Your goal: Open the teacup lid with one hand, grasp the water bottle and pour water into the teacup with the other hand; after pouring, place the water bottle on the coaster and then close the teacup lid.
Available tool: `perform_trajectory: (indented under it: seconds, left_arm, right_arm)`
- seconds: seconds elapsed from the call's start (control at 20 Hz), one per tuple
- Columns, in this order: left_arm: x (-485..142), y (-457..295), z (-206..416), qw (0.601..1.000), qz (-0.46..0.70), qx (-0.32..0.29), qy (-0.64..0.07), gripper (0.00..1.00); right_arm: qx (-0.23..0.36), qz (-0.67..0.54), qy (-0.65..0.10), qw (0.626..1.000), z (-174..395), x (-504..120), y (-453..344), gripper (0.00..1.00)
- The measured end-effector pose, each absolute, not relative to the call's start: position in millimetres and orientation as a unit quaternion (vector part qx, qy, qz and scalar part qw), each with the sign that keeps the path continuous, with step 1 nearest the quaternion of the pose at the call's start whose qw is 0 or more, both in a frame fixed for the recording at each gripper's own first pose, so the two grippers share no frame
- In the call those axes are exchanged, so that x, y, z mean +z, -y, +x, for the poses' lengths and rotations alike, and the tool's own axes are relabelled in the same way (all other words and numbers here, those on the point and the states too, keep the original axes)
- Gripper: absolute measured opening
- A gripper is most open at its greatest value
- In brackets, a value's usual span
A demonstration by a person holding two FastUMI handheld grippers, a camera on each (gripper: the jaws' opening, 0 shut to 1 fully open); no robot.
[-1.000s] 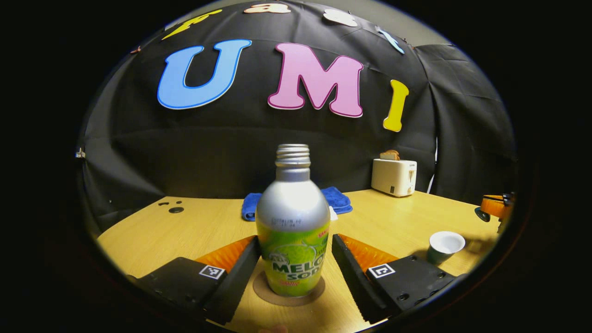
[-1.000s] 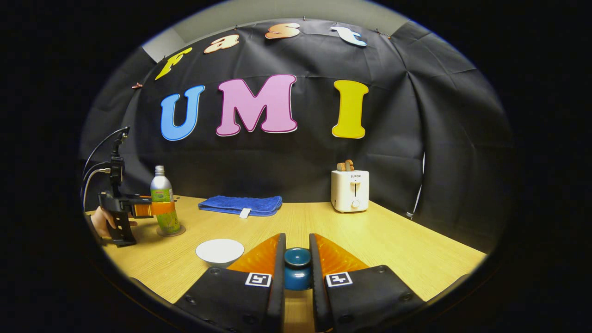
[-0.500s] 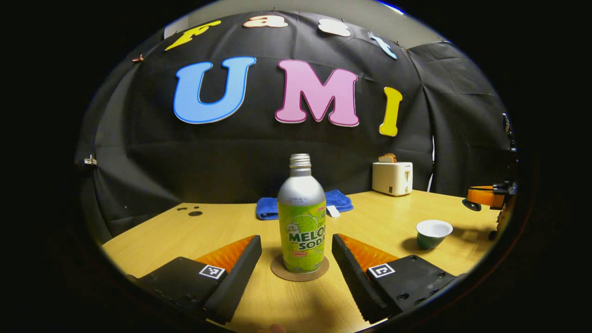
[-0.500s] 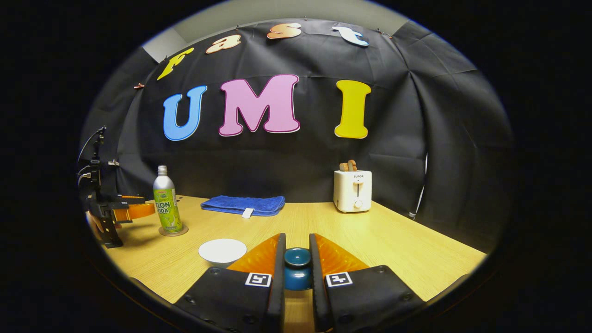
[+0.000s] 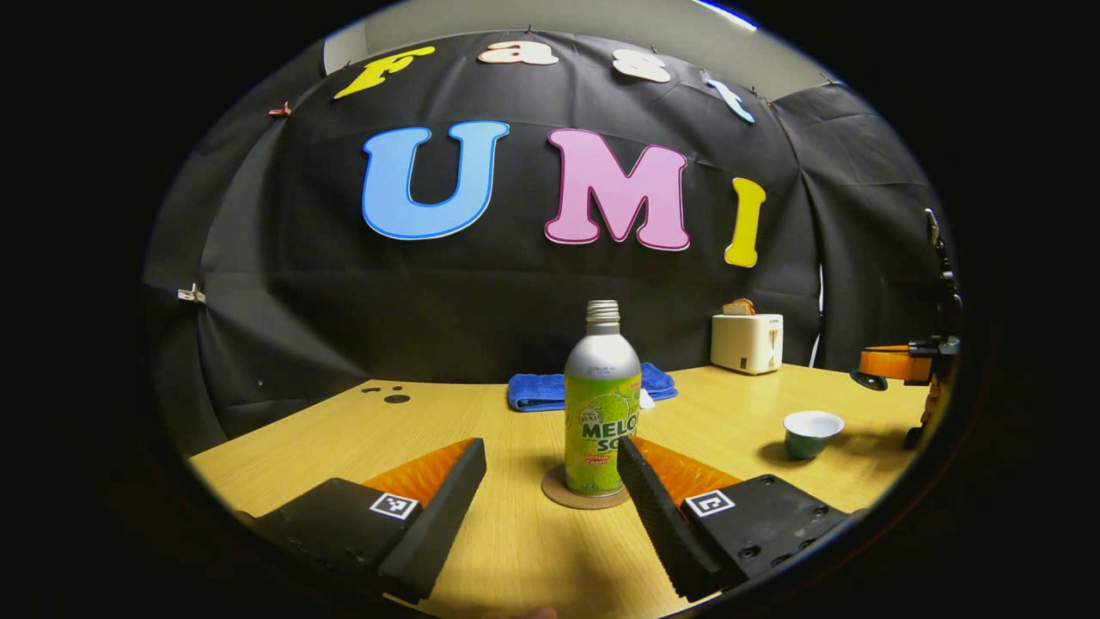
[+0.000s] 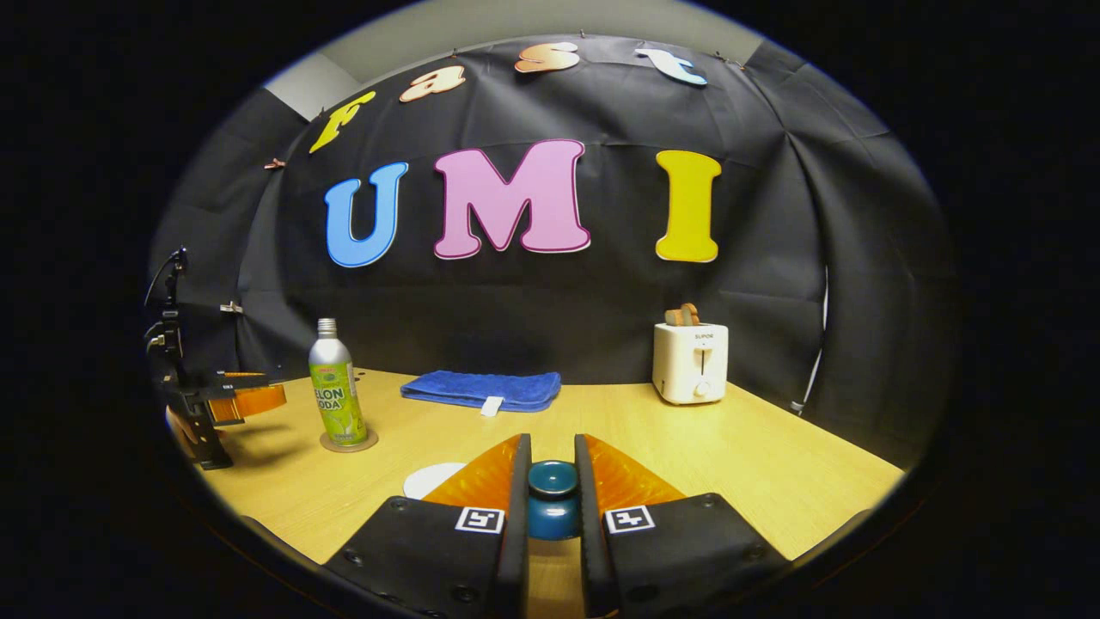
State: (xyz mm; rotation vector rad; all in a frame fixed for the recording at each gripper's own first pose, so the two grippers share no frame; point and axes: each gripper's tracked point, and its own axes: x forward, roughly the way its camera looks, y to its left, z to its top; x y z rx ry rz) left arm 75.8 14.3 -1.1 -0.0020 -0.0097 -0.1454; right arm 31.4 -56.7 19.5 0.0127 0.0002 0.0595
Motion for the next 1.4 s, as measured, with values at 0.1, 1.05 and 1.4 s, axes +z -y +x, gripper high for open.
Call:
perform_trajectory:
  seconds: [0.1, 1.05, 1.4]
  left_arm:
    - [-1.7, -15.2, 75.8, 0.997, -0.001, -0.071, 0.005, 0.97]
    - [-1.7, -7.2, 74.8, 0.996, -0.001, -0.091, 0.006, 0.97]
    - [-2.4, -15.3, 72.6, 0.998, -0.002, -0.068, 0.004, 0.97]
  right_arm:
    - [0.053, 0.012, -0.013, 0.998, 41.4, 17.3, 38.5, 0.28]
    - [0.099, -0.028, -0.115, 0.988, 72.9, -34.2, -20.5, 0.33]
    - [0.075, -0.015, -0.037, 0.996, 55.3, -7.6, -5.4, 0.61]
